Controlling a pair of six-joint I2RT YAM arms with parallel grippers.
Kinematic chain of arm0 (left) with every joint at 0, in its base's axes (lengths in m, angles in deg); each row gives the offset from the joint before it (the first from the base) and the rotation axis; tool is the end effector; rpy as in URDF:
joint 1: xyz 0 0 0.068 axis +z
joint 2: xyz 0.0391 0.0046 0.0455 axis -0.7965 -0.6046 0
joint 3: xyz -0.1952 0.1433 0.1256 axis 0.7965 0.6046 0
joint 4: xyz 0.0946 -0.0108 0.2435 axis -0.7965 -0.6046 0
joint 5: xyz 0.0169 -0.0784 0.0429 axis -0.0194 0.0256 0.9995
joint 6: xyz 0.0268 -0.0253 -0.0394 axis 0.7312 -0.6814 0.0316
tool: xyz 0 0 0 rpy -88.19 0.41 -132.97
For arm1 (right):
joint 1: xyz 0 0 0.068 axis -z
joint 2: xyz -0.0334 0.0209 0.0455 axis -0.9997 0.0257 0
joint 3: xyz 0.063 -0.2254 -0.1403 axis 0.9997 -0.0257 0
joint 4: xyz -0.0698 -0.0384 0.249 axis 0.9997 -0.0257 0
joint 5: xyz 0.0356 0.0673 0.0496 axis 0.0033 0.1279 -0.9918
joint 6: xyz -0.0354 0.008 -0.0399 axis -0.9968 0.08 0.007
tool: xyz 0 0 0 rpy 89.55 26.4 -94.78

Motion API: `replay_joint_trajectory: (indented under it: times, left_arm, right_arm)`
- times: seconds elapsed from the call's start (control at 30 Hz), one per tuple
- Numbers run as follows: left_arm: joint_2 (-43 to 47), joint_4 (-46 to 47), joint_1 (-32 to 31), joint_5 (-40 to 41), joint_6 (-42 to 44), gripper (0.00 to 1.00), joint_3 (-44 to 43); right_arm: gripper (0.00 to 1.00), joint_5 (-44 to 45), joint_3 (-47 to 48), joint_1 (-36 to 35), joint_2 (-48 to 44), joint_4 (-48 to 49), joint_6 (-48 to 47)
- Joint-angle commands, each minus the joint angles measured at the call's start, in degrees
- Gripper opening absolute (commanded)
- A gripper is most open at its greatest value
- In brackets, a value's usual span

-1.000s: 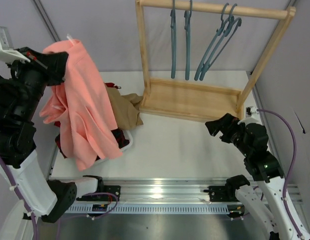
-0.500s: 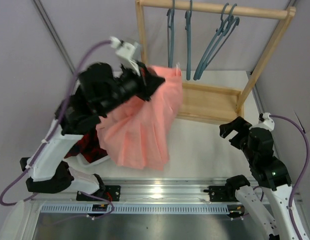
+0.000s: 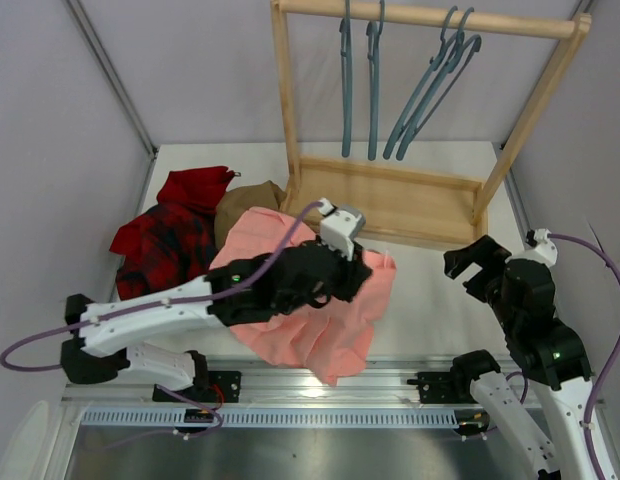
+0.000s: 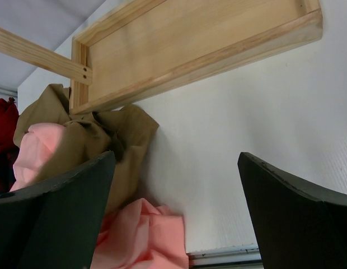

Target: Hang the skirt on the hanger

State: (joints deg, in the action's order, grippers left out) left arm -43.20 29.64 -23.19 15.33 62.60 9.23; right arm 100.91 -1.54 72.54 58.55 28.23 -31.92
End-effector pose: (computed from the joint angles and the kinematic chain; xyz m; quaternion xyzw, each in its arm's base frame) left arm 0.0798 -0.2574 0.4223 0.2234 0.7823 -0.3198 0.4856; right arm 0.0775 0.0133 0.3451 0.2314 0.8048 0.1567 0.5236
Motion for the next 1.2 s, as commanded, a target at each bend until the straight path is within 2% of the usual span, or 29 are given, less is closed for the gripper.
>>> replay_joint_trajectory:
  times: [0.0,0.07,0.13,0.2,0.23,0.27,0.33,0.37,0.43,0.47,0.5,0.57,0.6,0.63,0.67,0.73,0.77,0.8,0.83,0.87,0.97,1.17]
  left_arm:
    - [-4.0,9.4,-1.4,-1.0,-6.3,0.48,0.4]
    - [-4.7,5.0,-1.3,2.6,-3.8,0.99,-1.0]
    - [-3.9,1.5,-0.7,7.4,-2.1,0.99,-3.6]
    - [-1.4,-3.6,4.8,8.7,-2.4,0.99,-5.1]
    - [-0.3,-5.3,8.0,6.7,-3.5,0.99,-5.8]
    - [1.0,-7.2,16.1,4.5,-5.6,0.99,-4.9]
    - [5.4,-7.2,23.0,3.5,-6.4,0.99,-2.3]
    - [6.7,-6.9,28.6,4.2,-5.9,0.99,-1.1]
    - [8.6,-7.1,34.1,4.0,-5.9,0.99,0.4]
    - [8.6,-7.1,40.2,2.6,-6.3,0.99,1.1]
    - [8.6,-6.3,43.2,1.1,-6.4,0.99,1.8]
    - [6.8,-5.3,50.9,-4.6,-6.5,0.99,4.8]
    - [5.9,-3.9,52.9,-6.3,-6.4,0.99,5.5]
    - [3.5,-3.4,54.5,-7.8,-6.4,0.99,6.4]
    - [2.2,-3.0,57.0,-9.9,-6.3,0.98,6.8]
    - [-0.1,-1.3,58.1,-11.9,-5.8,0.98,6.9]
    - [-1.4,-0.3,58.6,-13.5,-5.5,0.98,7.0]
    - [-1.9,1.1,58.8,-14.6,-5.2,0.98,7.7]
    - [-2.5,2.9,58.8,-15.2,-5.2,0.98,7.6]
    - [-3.7,3.5,58.8,-15.5,-5.1,0.98,7.8]
    - [-7.6,3.7,59.4,-14.3,-4.8,0.98,6.3]
    - [-12.8,4.1,62.0,-13.9,-4.9,0.98,6.1]
  right_arm:
    - [0.99,-1.2,2.2,0.1,0.1,-1.0,0.0]
    - [0.99,-2.5,2.8,0.2,0.3,-1.9,-1.0]
    - [1.0,-4.5,3.0,0.1,0.9,-2.6,-1.7]
    - [0.99,-7.8,2.1,0.2,1.3,-1.2,-3.2]
    - [0.99,-11.8,1.5,0.2,1.8,-0.2,-3.6]
    - [1.0,-13.8,-0.2,0.1,2.0,1.0,-4.0]
    - [1.0,-22.3,-2.2,-0.1,3.5,6.6,-3.7]
    - [0.99,-25.0,-3.3,-0.2,4.1,9.0,-3.3]
    - [1.0,-29.9,-6.1,-1.7,6.6,16.7,-1.5]
    - [1.0,-30.4,-6.9,-2.6,7.5,19.2,-1.1]
    - [1.0,-30.2,-8.1,-4.0,8.7,24.5,-0.4]
    - [1.0,-26.5,-8.7,-10.9,13.5,30.0,-0.4]
    - [0.99,-20.3,-7.7,-14.1,15.7,34.0,-0.7]
    - [0.99,-16.3,-6.7,-21.6,18.3,35.7,-1.2]
    - [0.99,-12.2,-5.2,-25.5,24.4,37.7,-3.4]
    - [0.99,-1.0,0.9,-32.8,31.5,39.2,-6.1]
    - [1.0,1.8,3.2,-38.2,35.2,39.7,-8.1]
    - [0.99,4.1,5.3,-40.0,42.2,40.9,-8.6]
    - [0.99,5.6,8.7,-41.1,45.5,42.0,-9.0]
    - [0.99,4.9,9.9,-41.8,51.1,44.6,-9.1]
    - [0.99,1.9,11.5,-40.8,57.5,52.3,-7.7]
    - [0.99,0.6,12.1,-37.9,68.6,51.5,-7.2]
